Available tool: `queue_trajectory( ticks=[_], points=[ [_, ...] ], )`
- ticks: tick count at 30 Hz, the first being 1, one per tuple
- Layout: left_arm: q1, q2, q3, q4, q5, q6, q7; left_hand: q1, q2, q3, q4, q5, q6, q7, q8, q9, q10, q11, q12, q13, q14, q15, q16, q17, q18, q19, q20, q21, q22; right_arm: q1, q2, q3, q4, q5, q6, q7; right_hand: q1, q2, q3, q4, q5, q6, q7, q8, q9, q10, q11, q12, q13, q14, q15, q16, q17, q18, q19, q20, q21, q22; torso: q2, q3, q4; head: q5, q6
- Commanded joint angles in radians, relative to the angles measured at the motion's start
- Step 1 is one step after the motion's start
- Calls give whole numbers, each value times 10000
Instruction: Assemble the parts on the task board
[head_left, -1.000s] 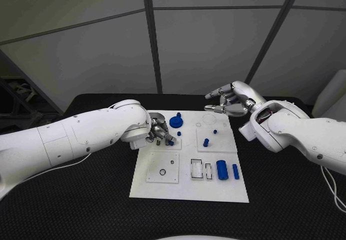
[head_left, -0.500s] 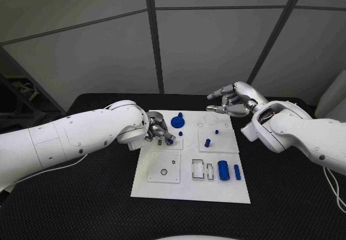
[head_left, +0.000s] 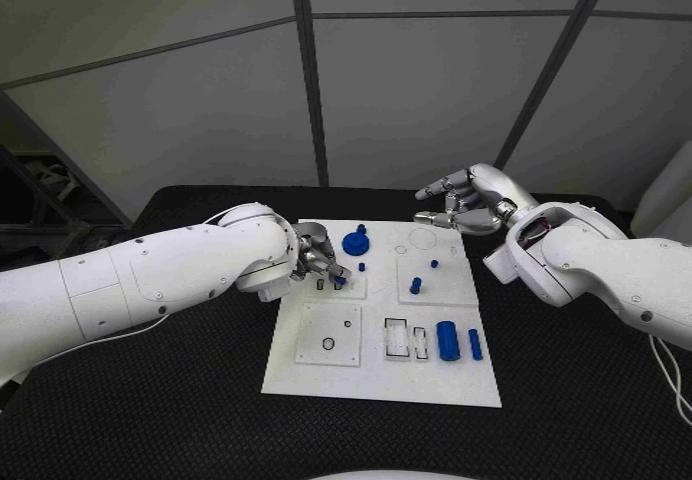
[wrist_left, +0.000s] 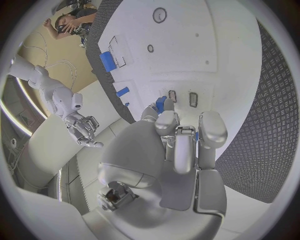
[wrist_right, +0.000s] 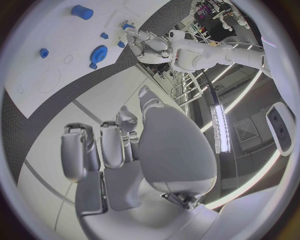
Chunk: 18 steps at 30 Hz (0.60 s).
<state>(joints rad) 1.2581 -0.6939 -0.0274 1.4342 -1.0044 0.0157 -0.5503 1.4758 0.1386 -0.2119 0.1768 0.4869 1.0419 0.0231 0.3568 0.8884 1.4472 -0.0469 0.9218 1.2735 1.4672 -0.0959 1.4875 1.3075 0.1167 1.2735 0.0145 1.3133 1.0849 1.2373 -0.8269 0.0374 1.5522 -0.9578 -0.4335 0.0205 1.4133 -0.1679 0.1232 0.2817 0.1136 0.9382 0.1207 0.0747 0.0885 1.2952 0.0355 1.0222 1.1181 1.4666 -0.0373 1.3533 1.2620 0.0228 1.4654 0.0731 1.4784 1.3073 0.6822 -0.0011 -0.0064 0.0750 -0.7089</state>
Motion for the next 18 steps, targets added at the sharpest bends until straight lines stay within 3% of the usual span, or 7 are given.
queue_trajectory(
  ticks=[1, 18],
  points=[
    [0, 19, 7, 27, -478, -86, 23, 216, 119, 1148, -1092, 59, 88, -47, 10, 18, 104, -17, 42, 19, 800, -63, 50, 1657, -165, 52, -23, 59, 10, 22, 9, 8, 12, -82, 94, 53, -6, 49, -31, -14, 52, 62, 8, -48, -11, 82, 12, 41, 4, 296, -16, -37, -12, 75, 333, -2, -45, 1582, 0, -7, -1, 4, -9],
    [-45, 69, 5, -26, -531, 501, -224, 174, 77, 1258, -1145, 93, 106, -46, -26, 48, 121, -18, 32, 42, 807, -64, 74, 1687, -168, 58, -25, 68, 32, 21, 25, 7, 5, -135, 134, 50, -27, 59, -36, -3, 56, 66, 9, -53, -15, 99, 13, 71, 23, 301, -17, -37, -4, 71, 344, -4, -35, 1595, 7, -8, -5, -3, -15]
  ],
)
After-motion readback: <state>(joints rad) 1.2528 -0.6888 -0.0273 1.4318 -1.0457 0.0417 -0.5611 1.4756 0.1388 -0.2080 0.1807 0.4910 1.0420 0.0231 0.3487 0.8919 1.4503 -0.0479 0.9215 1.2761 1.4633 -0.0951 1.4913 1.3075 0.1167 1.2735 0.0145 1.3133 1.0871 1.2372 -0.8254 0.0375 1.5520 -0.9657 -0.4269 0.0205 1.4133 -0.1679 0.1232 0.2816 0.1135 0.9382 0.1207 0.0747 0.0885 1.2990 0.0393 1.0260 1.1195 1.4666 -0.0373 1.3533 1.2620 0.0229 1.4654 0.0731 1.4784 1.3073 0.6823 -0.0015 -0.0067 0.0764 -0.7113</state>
